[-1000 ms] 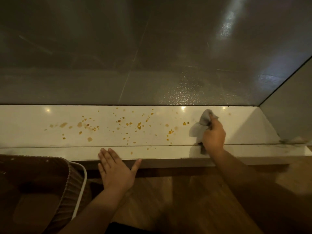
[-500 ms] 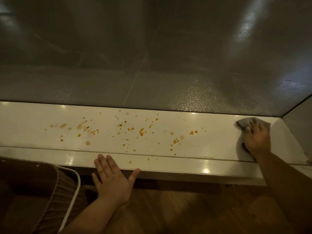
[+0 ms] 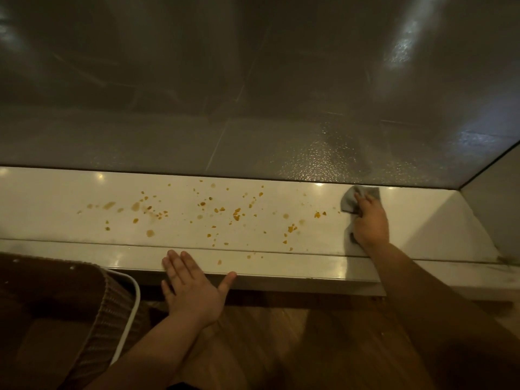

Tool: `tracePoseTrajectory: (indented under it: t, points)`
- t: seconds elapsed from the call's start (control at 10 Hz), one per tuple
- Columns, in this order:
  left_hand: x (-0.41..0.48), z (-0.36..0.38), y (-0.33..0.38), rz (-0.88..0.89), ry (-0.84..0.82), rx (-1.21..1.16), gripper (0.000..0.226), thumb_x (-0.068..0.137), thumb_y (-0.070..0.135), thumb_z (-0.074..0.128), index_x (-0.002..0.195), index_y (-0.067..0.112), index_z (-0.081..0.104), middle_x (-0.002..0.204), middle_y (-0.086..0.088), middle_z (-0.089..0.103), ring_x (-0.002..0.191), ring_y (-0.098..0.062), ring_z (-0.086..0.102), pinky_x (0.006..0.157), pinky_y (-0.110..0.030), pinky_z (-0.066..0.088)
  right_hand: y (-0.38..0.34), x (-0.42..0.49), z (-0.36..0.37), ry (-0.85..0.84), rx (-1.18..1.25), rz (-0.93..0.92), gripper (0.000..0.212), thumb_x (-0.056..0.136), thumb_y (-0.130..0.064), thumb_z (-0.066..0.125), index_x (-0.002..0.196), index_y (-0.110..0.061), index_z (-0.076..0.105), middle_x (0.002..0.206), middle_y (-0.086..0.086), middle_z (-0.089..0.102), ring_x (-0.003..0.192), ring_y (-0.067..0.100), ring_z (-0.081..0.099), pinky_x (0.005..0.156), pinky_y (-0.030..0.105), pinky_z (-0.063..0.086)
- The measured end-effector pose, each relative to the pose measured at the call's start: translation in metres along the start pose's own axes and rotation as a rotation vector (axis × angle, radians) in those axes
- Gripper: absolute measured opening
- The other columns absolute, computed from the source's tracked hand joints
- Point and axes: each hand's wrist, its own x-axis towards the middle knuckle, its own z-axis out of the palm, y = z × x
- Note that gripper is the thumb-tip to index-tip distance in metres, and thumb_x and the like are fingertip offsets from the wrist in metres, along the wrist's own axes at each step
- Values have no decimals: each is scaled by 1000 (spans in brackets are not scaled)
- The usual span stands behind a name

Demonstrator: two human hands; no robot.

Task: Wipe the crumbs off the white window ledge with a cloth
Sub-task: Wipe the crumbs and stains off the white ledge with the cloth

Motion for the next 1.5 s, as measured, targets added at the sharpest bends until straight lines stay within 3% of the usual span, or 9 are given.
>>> tracePoseTrajectory:
  t: [0.2, 0.3, 0.4, 0.7, 0.8, 1.0, 1.2, 1.4, 1.5]
  points:
    - [-2, 0, -3, 24, 15, -15, 110, 81, 77, 23, 142, 1, -27, 150, -19, -35, 141, -32, -29, 118, -47, -6, -54, -29, 37, -57, 418, 83, 48, 90, 2, 44, 128, -26, 54, 129, 4, 50, 110, 31, 54, 88, 44, 48]
    - [-4, -2, -4, 21, 0, -18, 110, 81, 77, 22, 142, 1, -27, 150, -19, -35, 141, -32, -30, 118, -48, -5, -76, -45, 51, -79, 423, 73, 55, 84, 15, 42, 129, -14, 55, 132, 8, 51, 110, 15, 46, 81, -4, 34]
    - [-3, -5, -3, 21, -30, -24, 109, 82, 76, 23, 142, 0, -28, 149, -19, -37, 140, -32, -31, 117, -49, -6, -89, -56, 56, -75, 473, 87, 59, 81, 20, 35, 128, -9, 56, 129, 10, 51, 107, 11, 41, 73, -8, 30]
    - [-2, -9, -3, 11, -88, -40, 110, 82, 76, 23, 140, 1, -32, 146, -18, -42, 138, -32, -36, 116, -51, -7, -92, -63, 35, -110, 594, 71, 60, 88, 8, 27, 123, -27, 61, 128, 6, 56, 109, 33, 56, 84, 47, 55]
    - [-2, -9, -3, 12, -93, -47, 110, 82, 76, 24, 140, 2, -32, 146, -18, -42, 138, -32, -36, 116, -51, -7, -90, -62, 14, -107, 550, 67, 64, 88, 7, 24, 123, -34, 60, 130, -2, 53, 87, 35, 58, 50, 28, 54]
    - [1, -5, -4, 20, -70, -52, 111, 80, 78, 23, 140, 2, -33, 146, -18, -42, 138, -32, -35, 117, -51, -6, -58, -55, -28, -17, 433, 154, 63, 90, 9, 23, 126, -31, 56, 123, -2, 45, 91, 43, 58, 33, 18, 45]
    - [2, -4, -5, 34, -81, -65, 113, 80, 78, 25, 139, 2, -34, 144, -19, -45, 136, -32, -38, 117, -51, -5, -7, -70, -32, -4, 158, 83, 53, 90, 6, 35, 134, -22, 49, 136, 9, 50, 120, 30, 47, 89, 26, 44]
    - [3, -4, -4, 23, -79, -62, 112, 81, 77, 26, 139, 1, -34, 144, -19, -44, 137, -33, -37, 117, -49, -4, 12, -80, -7, -62, -225, -71, 54, 90, -7, 41, 141, -20, 38, 155, 22, 13, 140, 42, 17, 113, 52, 24]
    - [3, -4, -5, 22, -73, -61, 112, 81, 77, 26, 139, 1, -33, 144, -19, -44, 137, -33, -37, 118, -48, -3, 2, -79, 4, -20, -208, 45, 57, 88, -4, 42, 142, -18, 36, 152, 24, 20, 135, 44, 26, 111, 54, 28]
